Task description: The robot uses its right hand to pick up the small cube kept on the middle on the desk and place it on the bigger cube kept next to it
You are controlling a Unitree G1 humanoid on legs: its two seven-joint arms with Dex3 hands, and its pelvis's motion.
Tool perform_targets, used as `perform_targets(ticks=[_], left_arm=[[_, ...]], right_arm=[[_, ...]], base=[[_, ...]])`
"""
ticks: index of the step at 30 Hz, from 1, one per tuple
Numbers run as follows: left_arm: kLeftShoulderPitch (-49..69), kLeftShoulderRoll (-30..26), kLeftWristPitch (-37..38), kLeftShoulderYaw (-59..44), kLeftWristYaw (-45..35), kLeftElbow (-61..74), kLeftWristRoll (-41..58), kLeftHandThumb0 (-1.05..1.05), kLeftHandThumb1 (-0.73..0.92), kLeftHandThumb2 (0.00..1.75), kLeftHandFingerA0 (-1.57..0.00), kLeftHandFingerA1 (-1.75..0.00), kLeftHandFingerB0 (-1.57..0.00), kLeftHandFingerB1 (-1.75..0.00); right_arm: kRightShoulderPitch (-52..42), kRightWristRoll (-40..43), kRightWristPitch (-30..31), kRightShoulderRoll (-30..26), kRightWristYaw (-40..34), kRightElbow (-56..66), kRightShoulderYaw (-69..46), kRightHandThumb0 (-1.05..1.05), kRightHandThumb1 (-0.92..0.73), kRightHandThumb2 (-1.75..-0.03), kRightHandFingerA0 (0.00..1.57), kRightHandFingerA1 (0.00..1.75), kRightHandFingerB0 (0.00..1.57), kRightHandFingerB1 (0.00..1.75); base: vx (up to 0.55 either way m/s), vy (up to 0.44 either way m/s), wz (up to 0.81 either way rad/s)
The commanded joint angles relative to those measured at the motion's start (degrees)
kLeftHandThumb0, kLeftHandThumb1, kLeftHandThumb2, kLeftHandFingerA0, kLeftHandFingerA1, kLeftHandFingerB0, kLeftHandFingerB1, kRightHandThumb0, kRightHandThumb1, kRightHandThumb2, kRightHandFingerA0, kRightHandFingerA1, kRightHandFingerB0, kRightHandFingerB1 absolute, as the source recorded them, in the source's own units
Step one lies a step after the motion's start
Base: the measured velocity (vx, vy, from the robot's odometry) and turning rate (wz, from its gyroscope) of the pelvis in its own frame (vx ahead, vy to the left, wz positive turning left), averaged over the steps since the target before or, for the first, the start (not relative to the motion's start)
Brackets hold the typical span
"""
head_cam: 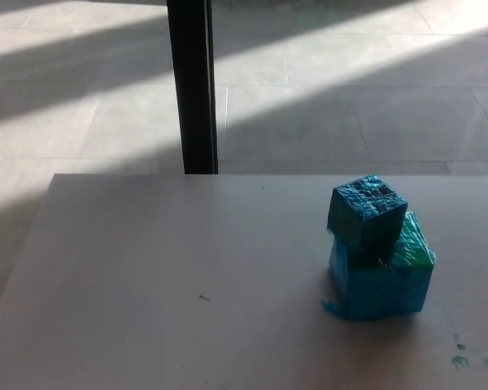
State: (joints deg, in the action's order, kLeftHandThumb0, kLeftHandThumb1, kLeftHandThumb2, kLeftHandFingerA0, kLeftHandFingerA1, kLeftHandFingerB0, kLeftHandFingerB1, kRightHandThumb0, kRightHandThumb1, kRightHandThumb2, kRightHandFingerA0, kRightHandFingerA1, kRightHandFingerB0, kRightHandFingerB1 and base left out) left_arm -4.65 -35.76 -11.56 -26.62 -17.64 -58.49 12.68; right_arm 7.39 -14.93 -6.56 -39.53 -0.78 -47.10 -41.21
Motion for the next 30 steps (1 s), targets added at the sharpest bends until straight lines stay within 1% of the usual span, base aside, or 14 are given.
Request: perform_targets(ticks=[1, 6, 8, 11, 12, 13, 14, 19, 20, 21, 22, 25, 26, 30], left_arm=[[0.9, 0.6, 0.4, -0.9, 0.4, 0.2, 1.3, -1.01, 0.88, 0.66, -0.44, -0.61, -0.38, -0.39], [1.2, 0.7, 0.5, -0.8, 1.4, 0.6, 0.7, -1.0, 0.89, 0.67, -0.44, -0.54, -0.41, -0.39], [1.3, 1.0, 0.0, -1.4, 1.8, 0.8, 1.2, -1.01, 0.88, 0.66, -0.44, -0.57, -0.39, -0.39], [1.8, 1.3, 0.0, -1.8, 1.7, 1.1, 1.6, -1.0, 0.88, 0.67, -0.45, -0.56, -0.39, -0.39], [1.9, 1.6, -0.8, -2.1, 2.2, 1.8, 1.8, -1.01, 0.89, 0.67, -0.44, -0.56, -0.4, -0.39], [2.1, 1.7, -0.2, -1.7, 2.0, 1.7, 1.4, -1.01, 0.89, 0.68, -0.45, -0.56, -0.38, -0.39], [2.0, 1.7, -0.1, -1.6, 2.1, 1.7, 1.3, -1.0, 0.89, 0.67, -0.46, -0.57, -0.39, -0.39], [2.0, 2.0, 0.3, -2.4, 2.3, 1.0, 1.5, -1.01, 0.88, 0.67, -0.47, -0.59, -0.4, -0.4], [2.2, 2.2, -0.2, -2.4, 2.7, 1.8, 1.5, -1.01, 0.88, 0.67, -0.47, -0.59, -0.4, -0.39], [2.5, 2.4, -0.7, -2.6, 2.9, 2.5, 1.6, -0.95, 0.66, 1.11, -0.42, -0.63, -0.35, -0.5], [2.6, 2.5, -0.8, -2.6, 3.0, 2.8, 1.6, -1.0, 0.89, 0.67, -0.47, -0.59, -0.41, -0.4], [2.7, 2.8, -0.9, -2.7, 3.7, 3.1, 1.3, -0.99, 0.89, 0.67, -0.47, -0.56, -0.41, -0.4], [3.0, 2.8, -0.4, -2.3, 3.1, 3.3, 1.0, -0.99, 0.9, 0.67, -0.44, -0.56, -0.39, -0.39], [2.9, 2.8, -1.0, -2.8, 3.1, 3.4, 1.5, -1.0, 0.89, 0.67, -0.47, -0.6, -0.4, -0.39]], right_arm=[[-3.0, 8.9, 1.4, 4.3, -6.6, -3.6, -4.1, -1.05, -0.63, -0.95, 0.0, 0.15, 0.06, 0.27], [-2.5, 15.8, 6.4, 7.6, -4.0, -3.7, -8.2, -0.89, -0.54, -0.91, 0.0, 0.21, 0.0, 0.33], [-2.1, 19.3, 7.6, 9.2, -1.9, -4.3, -10.5, -0.87, -0.56, -0.89, 0.0, 0.2, 0.0, 0.16], [0.5, 24.1, 7.8, 9.6, 0.3, -9.2, -14.3, -0.75, -0.49, -0.89, 0.0, 0.3, 0.0, 0.35], [1.4, 26.5, 7.8, 10.1, 1.3, -10.7, -16.3, -0.66, -0.7, -0.61, 0.0, 0.38, 0.0, 0.44], [1.4, 26.7, 8.3, 10.4, 1.8, -10.9, -16.4, -0.68, -0.51, -0.93, 0.0, 0.42, 0.01, 0.45], [1.5, 26.4, 8.4, 10.5, 1.8, -11.1, -16.1, -0.66, -0.73, -0.62, 0.0, 0.44, 0.02, 0.46], [1.3, 26.1, 7.0, 11.9, 3.5, -11.9, -15.1, -0.64, -0.74, -0.63, 0.01, 0.42, 0.06, 0.48], [1.3, 24.5, 7.8, 12.1, 2.9, -12.9, -13.3, -0.38, -0.52, -1.07, 0.02, 0.55, 0.0, 0.52], [1.2, 24.6, 7.6, 12.4, 2.9, -13.4, -13.0, -0.38, -0.51, -1.07, 0.03, 0.55, 0.0, 0.52], [1.2, 25.9, 7.3, 12.8, 3.8, -13.7, -13.8, -0.68, -0.54, -0.92, 0.01, 0.5, 0.1, 0.57], [0.8, 27.1, 7.6, 12.8, 4.2, -14.4, -13.3, -0.68, -0.56, -0.9, 0.06, 0.56, 0.11, 0.56], [0.8, 27.3, 7.5, 12.8, 4.1, -14.7, -13.0, -0.65, -0.73, -0.62, 0.1, 0.58, 0.17, 0.55], [0.1, 29.1, 7.5, 13.0, 4.4, -15.2, -12.6, -0.64, -0.72, -0.61, 0.18, 0.64, 0.28, 0.58]], base=[[0.0, 0.0, 0.0], [0.0, 0.0, 0.0], [0.0, 0.0, 0.0], [0.0, 0.0, 0.0], [0.0, 0.0, 0.0], [0.0, 0.0, 0.0], [0.0, 0.0, 0.0], [0.0, 0.0, 0.0], [0.0, 0.0, 0.0], [0.0, 0.0, 0.0], [0.0, 0.0, 0.0], [0.0, 0.0, 0.0], [0.0, 0.0, 0.0], [0.0, 0.0, 0.0]])
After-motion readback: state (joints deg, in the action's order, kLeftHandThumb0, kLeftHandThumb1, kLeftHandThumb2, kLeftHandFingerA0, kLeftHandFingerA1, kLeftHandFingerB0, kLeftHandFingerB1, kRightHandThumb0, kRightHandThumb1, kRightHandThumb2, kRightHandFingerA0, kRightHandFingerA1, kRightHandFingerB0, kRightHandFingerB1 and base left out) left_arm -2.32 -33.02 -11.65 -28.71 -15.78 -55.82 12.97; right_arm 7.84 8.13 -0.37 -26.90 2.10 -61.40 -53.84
